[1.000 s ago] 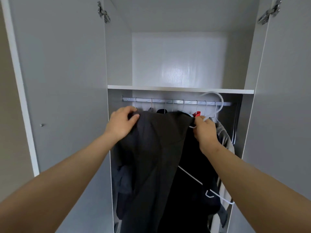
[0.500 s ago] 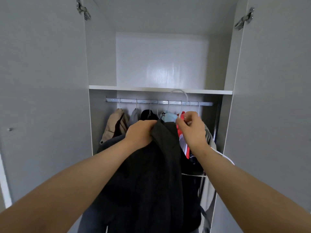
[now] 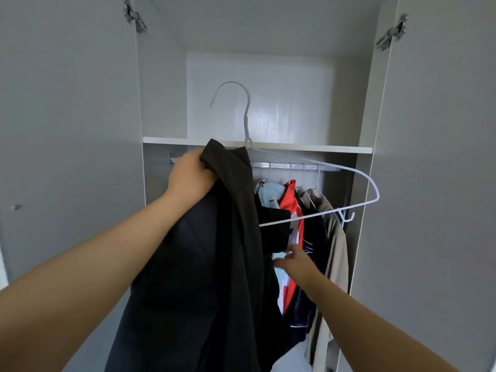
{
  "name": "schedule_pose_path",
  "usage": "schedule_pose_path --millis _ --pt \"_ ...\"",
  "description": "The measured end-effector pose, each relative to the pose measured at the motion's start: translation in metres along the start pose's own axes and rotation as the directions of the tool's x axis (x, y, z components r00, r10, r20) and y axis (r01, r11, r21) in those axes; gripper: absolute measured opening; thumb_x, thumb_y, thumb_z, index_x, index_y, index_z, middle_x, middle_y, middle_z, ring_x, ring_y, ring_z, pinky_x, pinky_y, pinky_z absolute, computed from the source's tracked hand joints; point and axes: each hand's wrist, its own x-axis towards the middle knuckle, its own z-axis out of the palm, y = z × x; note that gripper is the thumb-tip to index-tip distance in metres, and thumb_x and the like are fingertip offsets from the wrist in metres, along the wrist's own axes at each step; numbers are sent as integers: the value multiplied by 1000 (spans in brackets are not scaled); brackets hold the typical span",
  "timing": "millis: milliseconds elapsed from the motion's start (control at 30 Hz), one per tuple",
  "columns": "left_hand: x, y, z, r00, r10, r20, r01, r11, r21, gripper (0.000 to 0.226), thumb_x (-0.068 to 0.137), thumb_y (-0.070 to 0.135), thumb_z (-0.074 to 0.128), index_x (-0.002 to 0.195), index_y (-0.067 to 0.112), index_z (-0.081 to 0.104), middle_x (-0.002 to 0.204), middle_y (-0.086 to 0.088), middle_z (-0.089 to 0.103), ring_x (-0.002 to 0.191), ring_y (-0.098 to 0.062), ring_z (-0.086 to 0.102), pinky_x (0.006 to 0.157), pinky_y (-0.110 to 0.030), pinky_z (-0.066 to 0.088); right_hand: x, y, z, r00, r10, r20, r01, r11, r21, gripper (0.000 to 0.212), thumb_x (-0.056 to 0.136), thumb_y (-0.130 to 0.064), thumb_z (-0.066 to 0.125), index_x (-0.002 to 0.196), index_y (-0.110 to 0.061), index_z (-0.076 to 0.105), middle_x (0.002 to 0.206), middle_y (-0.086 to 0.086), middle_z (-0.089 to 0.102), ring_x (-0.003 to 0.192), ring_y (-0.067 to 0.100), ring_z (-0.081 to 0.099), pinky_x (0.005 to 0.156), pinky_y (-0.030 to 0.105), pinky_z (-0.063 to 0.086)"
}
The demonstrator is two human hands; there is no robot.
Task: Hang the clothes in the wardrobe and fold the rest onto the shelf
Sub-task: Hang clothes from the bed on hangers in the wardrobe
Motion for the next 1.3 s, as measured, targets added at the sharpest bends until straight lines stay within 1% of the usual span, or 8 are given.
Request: schedule_pose_path --millis 167,267,367,533,767,967,1167,1300 --pt "4 7 -18 1000 -19 -5 17 955 -297 19 74 17 46 58 26 39 65 -13 53 67 -32 51 64 -33 38 -4 0 36 941 -60 332 36 996 80 56 81 19 54 133 3 39 120 17 55 88 13 56 57 8 48" --pt "4 5 -32 1000 -2 -6 0 930 -367 16 68 20 43 54 19 35 54 2 39 55 -11 33 55 -28 30 -1 -10 46 924 122 361 -17 960 -280 50 91 0 53 138 -3 38 138 16 46 117 23 51 80 18 48" --pt "8 -7 -44 999 -13 -51 -5 942 -336 21 82 16 51 62 13 46 63 -3 48 67 -14 40 62 -28 34 3 -6 51 885 216 413 38 849 -527 38 96 -10 46 133 0 44 130 15 53 111 21 54 90 28 46" --pt "2 -37 -64 999 -1 -43 -11 958 -286 10 90 2 52 83 10 52 78 -10 49 79 -15 42 67 -29 33 14 0 52 970 83 226 -91 996 25 26 95 -6 46 119 -4 57 86 5 61 67 14 56 61 20 47" --pt "-12 -63 -84 998 61 8 -61 998 -26 42 78 18 48 47 18 21 44 5 29 38 -3 31 46 -25 17 30 -30 23 981 -129 145 68 928 365 20 97 -9 45 84 -11 60 84 11 62 83 23 58 77 34 47" --pt "-24 -86 -90 992 96 76 -107 982 154 29 64 26 40 45 22 18 42 -1 35 54 -41 51 47 -23 19 33 -43 -24 984 -80 156 27 950 311 16 95 -14 51 94 -11 67 88 10 70 80 22 66 73 27 53" --pt "-34 -78 -67 840 515 170 -536 744 398 39 74 29 52 46 23 27 41 -9 50 31 -28 48 38 -12 20 28 -65 -30 997 -70 44 60 981 184 18 95 -10 49 100 0 64 79 10 64 67 18 59 55 18 52" --pt "-41 -67 -31 825 418 380 -565 638 524 27 92 32 49 83 12 64 84 -3 66 76 -27 64 53 -28 35 18 -104 -22 995 -95 17 87 960 265 19 95 -7 47 105 2 60 76 10 59 65 18 56 56 19 50"
